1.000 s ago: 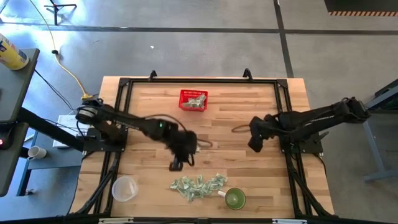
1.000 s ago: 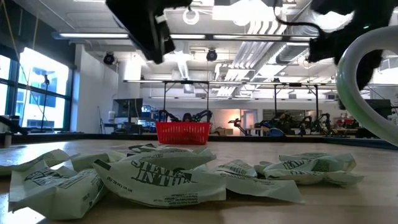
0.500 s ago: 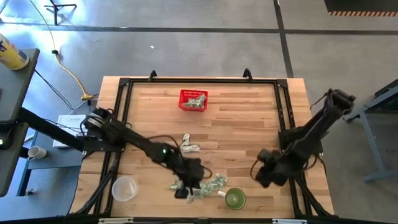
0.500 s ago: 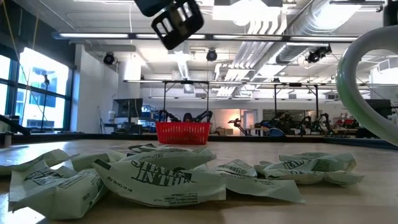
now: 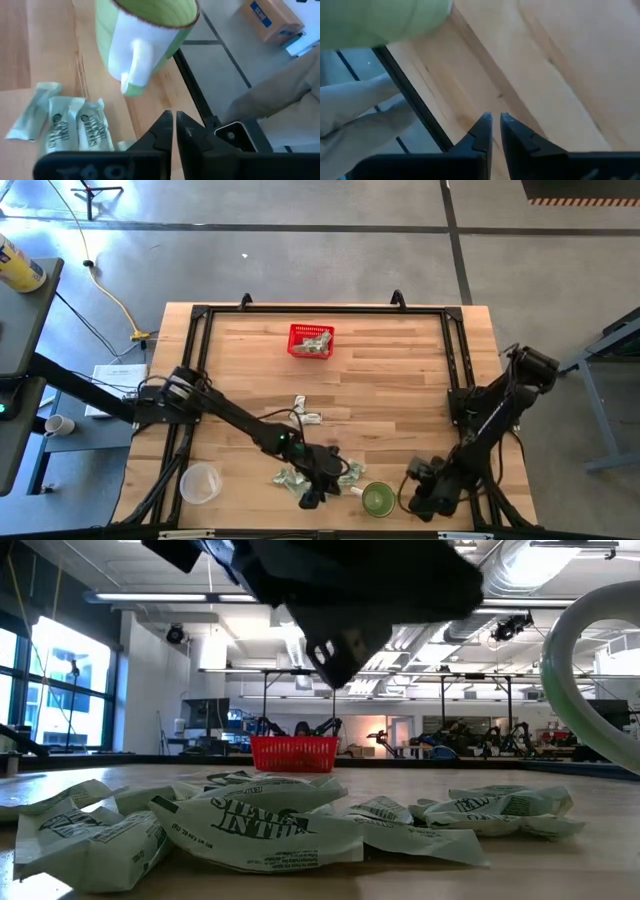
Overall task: Pick and place items into bin
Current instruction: Adjust the green mug
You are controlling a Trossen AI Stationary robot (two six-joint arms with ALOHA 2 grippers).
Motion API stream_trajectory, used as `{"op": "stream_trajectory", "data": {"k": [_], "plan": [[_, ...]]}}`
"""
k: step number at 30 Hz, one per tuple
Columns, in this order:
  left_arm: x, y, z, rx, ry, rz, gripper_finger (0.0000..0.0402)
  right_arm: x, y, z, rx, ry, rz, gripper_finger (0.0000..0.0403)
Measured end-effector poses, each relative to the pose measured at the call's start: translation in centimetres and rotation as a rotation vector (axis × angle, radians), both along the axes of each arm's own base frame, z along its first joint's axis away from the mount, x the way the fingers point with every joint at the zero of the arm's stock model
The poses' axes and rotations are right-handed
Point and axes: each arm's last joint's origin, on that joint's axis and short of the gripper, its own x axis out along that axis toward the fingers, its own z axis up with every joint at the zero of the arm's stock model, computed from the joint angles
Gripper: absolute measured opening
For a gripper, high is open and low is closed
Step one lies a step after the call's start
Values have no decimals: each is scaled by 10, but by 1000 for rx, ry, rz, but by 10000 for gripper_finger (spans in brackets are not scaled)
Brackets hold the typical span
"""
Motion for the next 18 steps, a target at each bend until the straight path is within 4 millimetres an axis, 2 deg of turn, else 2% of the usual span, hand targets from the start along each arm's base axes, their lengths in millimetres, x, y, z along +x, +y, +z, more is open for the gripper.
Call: {"op": "stream_trajectory", "data": {"k": [5, 9, 13, 18], "plan": [[0, -2, -7, 24, 12, -15, 38, -1, 16, 2, 120, -47, 8, 4], [3, 4, -7, 50, 0, 32, 26, 11, 22, 11, 214, -180, -8, 4], [7, 11, -5, 41, -18, 63, 49, 21, 18, 13, 199, -246, -32, 3], [7, 14, -7, 34, 17, 71, 71, 20, 15, 11, 160, -238, -2, 1]]}}
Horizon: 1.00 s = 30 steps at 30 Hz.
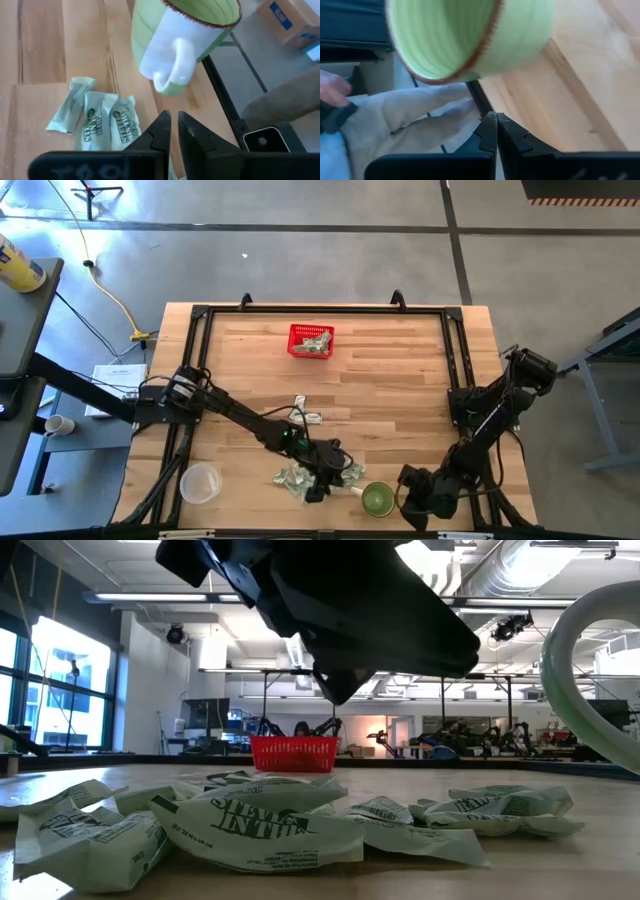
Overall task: Pick and place items into bin
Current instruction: Adjust the green mug
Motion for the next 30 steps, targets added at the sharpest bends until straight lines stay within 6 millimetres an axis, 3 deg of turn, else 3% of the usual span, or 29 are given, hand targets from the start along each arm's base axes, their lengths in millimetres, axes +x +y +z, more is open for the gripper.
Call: {"op": "stream_trajectory", "data": {"k": [5, 11, 21, 30], "plan": [[0, -3, 2, -74, 9, -45, 55, -3, 0, -2, -23, 5, 2, 1], [3, -7, 7, -109, -53, -56, 33, 8, -7, -1, -61, -46, -12, 4], [25, -18, -6, -148, -69, -91, 55, 11, -14, -3, -114, -39, -5, 5], [33, -20, -5, -107, -92, -113, 40, 10, -14, -4, -120, -32, -3, 3]]}}
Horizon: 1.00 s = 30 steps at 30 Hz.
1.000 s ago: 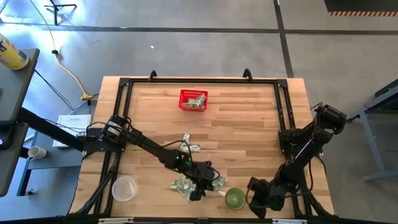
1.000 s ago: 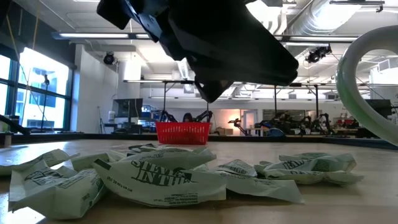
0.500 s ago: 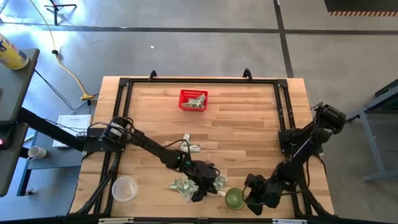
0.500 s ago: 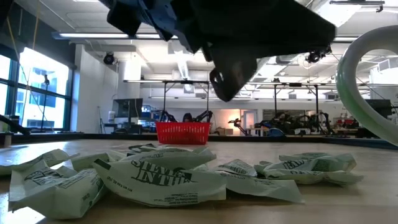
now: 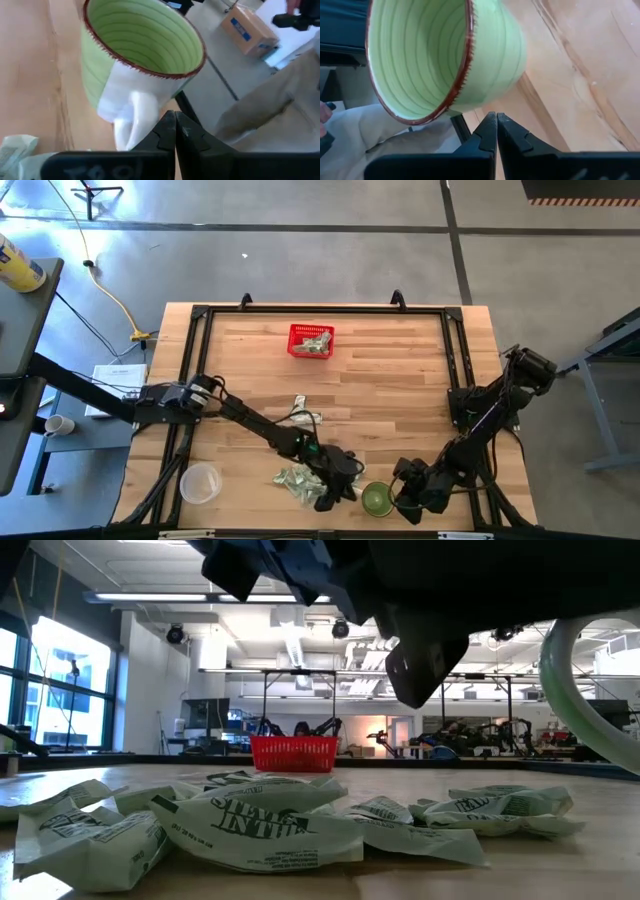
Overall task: Pick and place items into bin
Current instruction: Adjust the green mug
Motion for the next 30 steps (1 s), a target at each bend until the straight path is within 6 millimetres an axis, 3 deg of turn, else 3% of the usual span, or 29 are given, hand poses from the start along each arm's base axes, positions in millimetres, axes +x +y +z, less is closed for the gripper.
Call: {"op": "stream_trajectory", "data": {"k": [12, 19, 25, 30], "plan": [[10, -4, -5, -11, -51, 11, 50, -1, -1, -1, -26, -12, -22, 6], [30, -3, -4, 25, -109, -33, 53, -3, -1, -2, -23, 19, -24, 6], [36, 9, -5, 107, -91, -6, 53, -5, 0, -3, -17, 27, -25, 3], [43, 37, -10, 155, -50, 78, 53, -3, 0, -1, -14, 3, -48, 4]]}}
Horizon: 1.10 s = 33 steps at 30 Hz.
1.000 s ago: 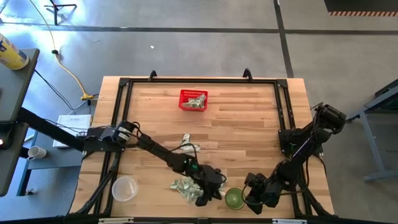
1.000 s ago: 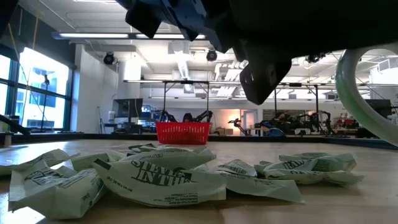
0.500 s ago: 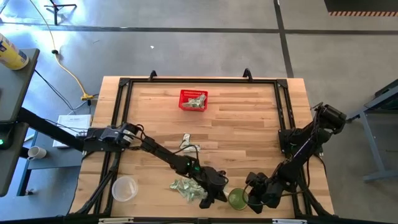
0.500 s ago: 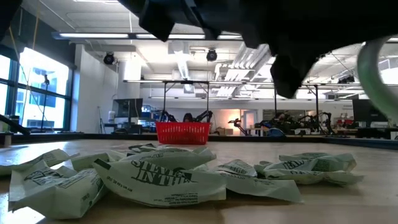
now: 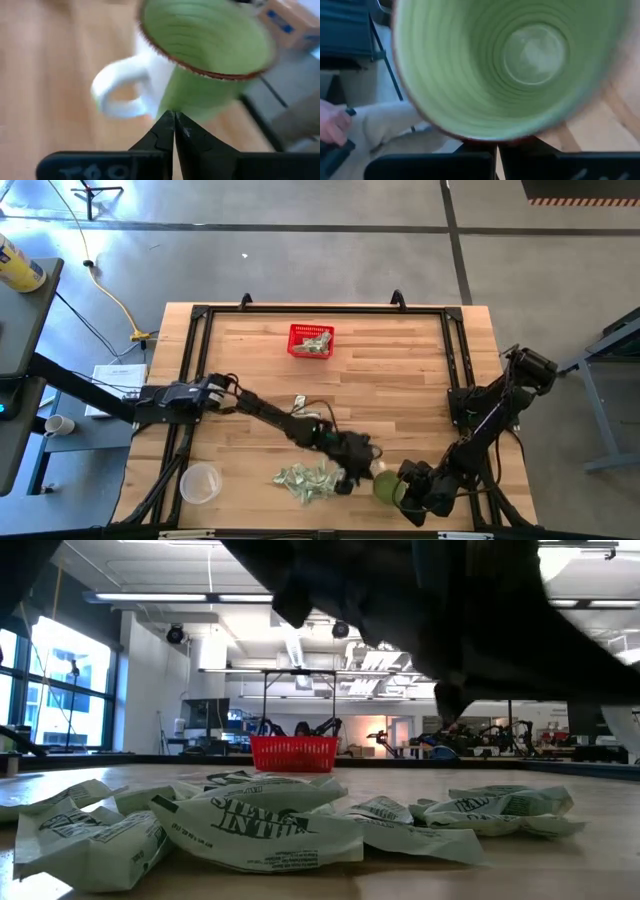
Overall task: Pick and place items into bin
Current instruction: Adjust the green mug
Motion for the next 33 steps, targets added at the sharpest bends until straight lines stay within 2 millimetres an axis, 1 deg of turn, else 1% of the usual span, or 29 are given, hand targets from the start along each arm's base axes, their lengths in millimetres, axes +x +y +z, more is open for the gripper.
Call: {"op": "stream_trajectory", "data": {"k": [3, 8, 11, 13, 18, 21, 27, 33], "plan": [[4, 14, -1, 11, 11, 42, 53, 3, -2, 1, -16, -20, -22, 4], [9, 34, -1, 6, 5, 82, 53, 2, -8, -3, -78, 12, -35, 2], [11, 39, 0, -30, 15, 90, 53, 1, -11, -5, -97, 38, -35, 5], [10, 36, 0, -38, 19, 80, 53, 1, -11, -5, -99, 43, -31, 6], [3, 10, 0, -28, 11, 2, 53, 0, -12, -5, -103, 45, -31, 4], [0, 0, 0, -29, 11, -20, 53, 0, -12, -6, -109, 51, -31, 3], [1, 4, 0, -23, 12, -2, 53, 0, -12, -6, -106, 55, -26, 6], [3, 18, -4, -2, 56, 51, 53, -3, -10, -6, -95, 67, -10, 5]]}}
